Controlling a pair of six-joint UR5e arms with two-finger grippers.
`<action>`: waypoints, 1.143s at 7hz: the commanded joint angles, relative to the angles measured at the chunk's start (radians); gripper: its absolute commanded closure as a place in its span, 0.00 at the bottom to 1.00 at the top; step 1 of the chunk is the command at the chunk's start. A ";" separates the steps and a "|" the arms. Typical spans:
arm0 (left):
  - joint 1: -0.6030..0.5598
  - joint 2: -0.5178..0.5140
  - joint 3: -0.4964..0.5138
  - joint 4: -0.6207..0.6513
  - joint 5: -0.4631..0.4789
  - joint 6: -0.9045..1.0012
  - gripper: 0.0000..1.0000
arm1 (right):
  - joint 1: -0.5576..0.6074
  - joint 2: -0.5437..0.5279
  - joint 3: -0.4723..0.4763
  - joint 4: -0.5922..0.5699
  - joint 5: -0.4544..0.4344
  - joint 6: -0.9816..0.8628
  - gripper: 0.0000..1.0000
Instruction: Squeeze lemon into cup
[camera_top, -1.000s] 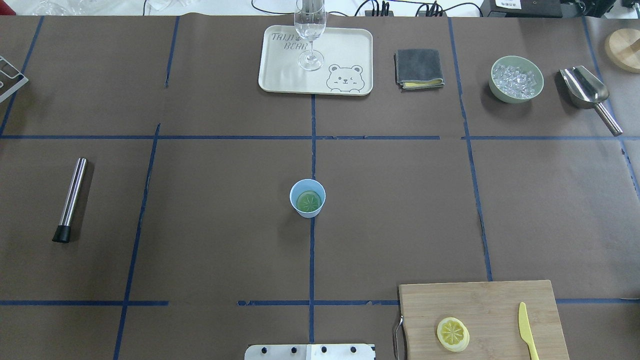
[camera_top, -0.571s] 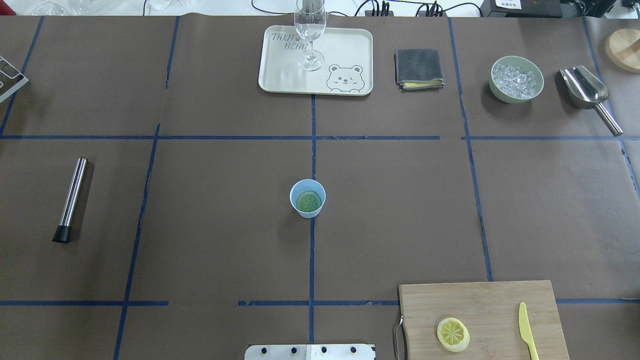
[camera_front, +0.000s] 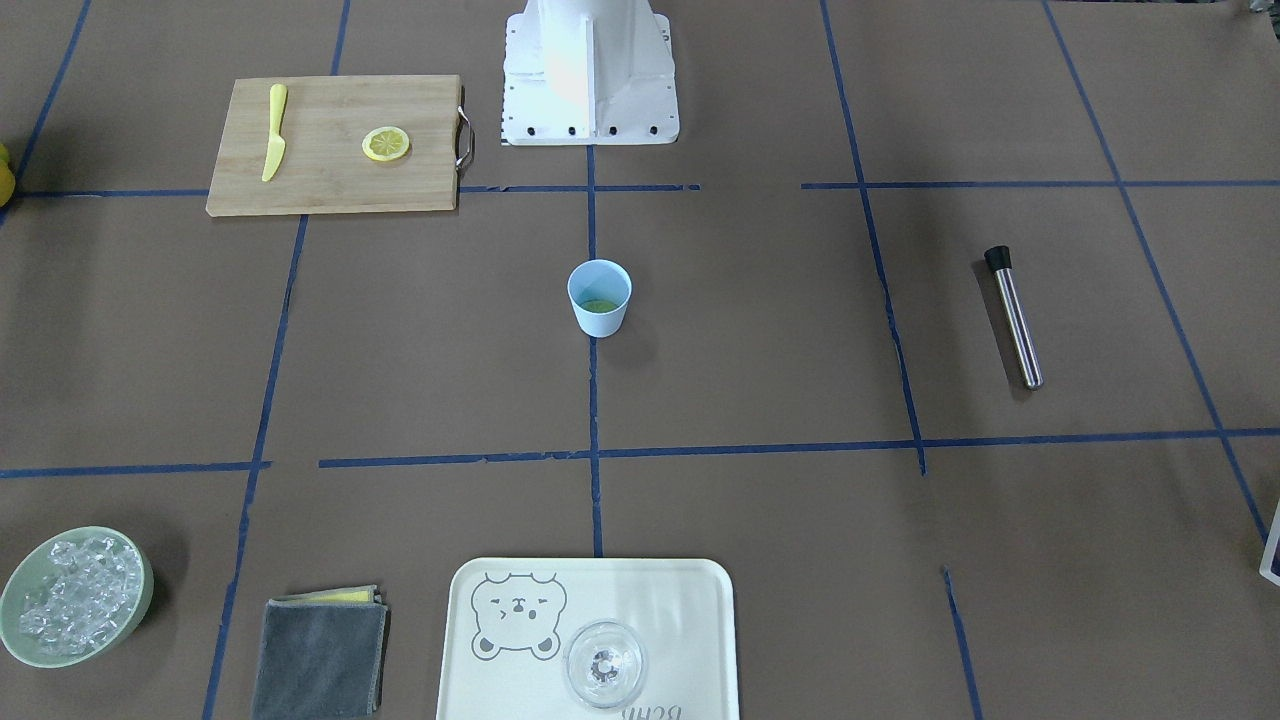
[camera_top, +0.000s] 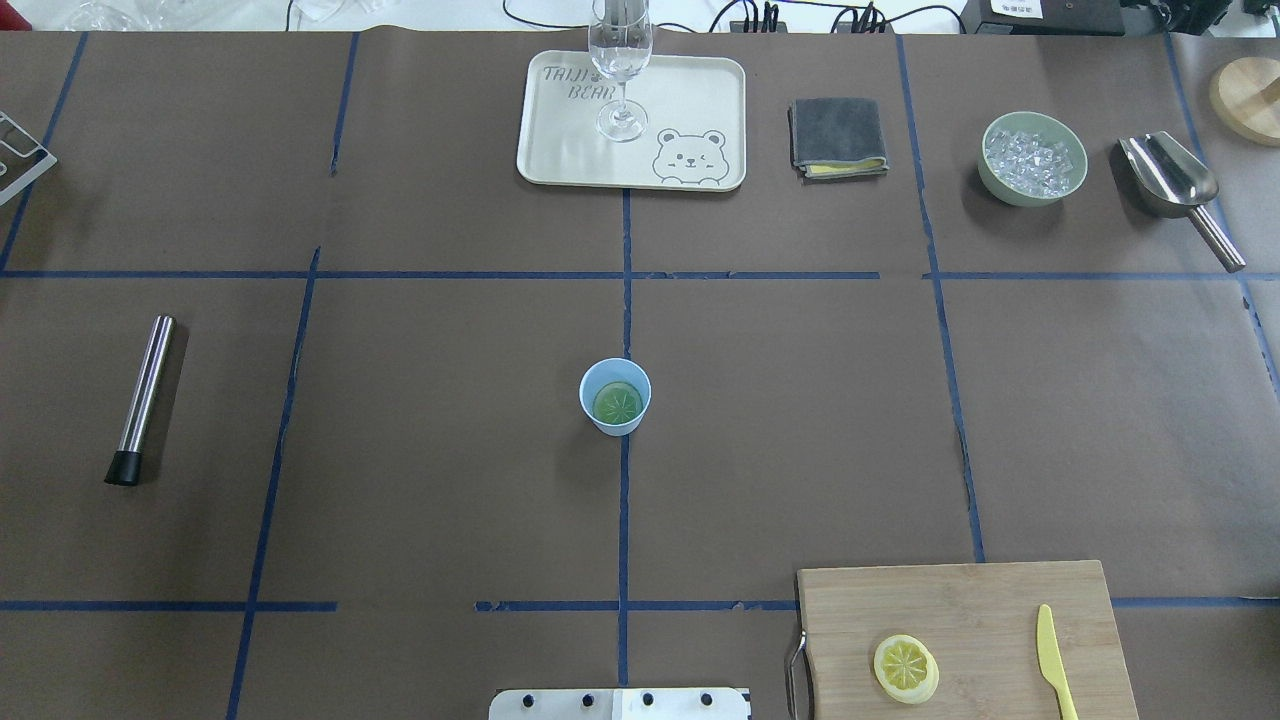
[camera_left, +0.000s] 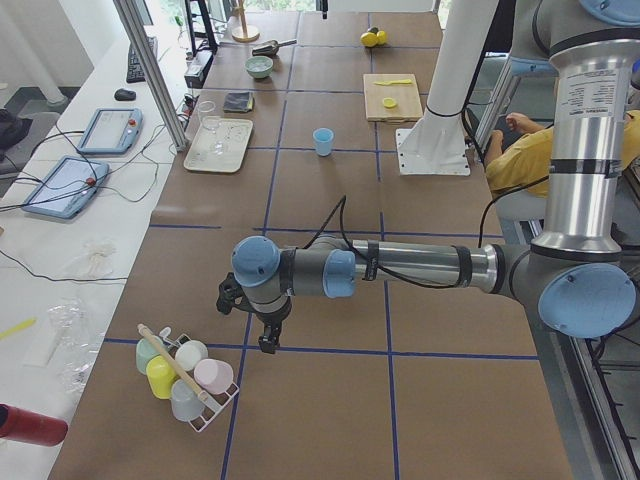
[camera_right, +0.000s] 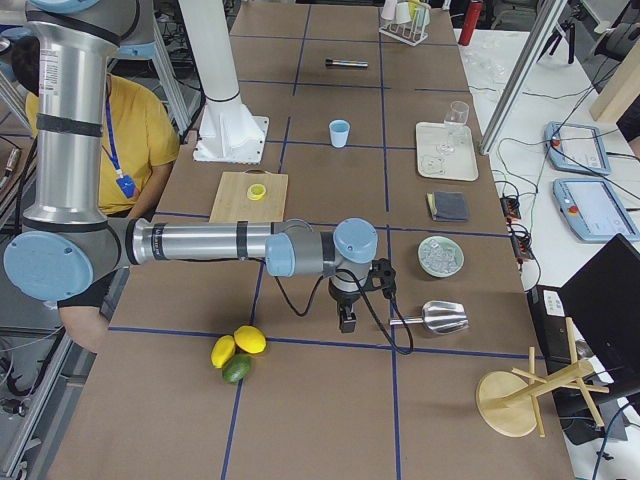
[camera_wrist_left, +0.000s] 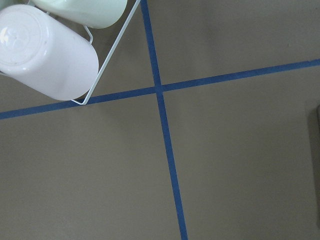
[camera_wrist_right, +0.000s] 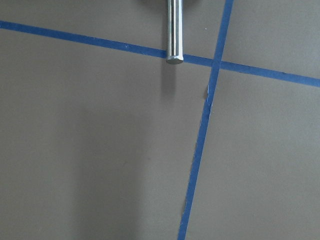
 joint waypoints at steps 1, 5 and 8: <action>0.001 0.001 -0.015 0.102 0.002 -0.001 0.00 | -0.011 -0.001 0.002 -0.002 -0.004 0.005 0.00; 0.001 0.003 -0.022 0.091 0.004 0.002 0.00 | -0.011 -0.001 0.004 0.002 0.007 0.010 0.00; 0.001 0.003 -0.027 0.091 0.001 0.005 0.00 | -0.011 -0.001 0.002 0.002 0.007 0.016 0.00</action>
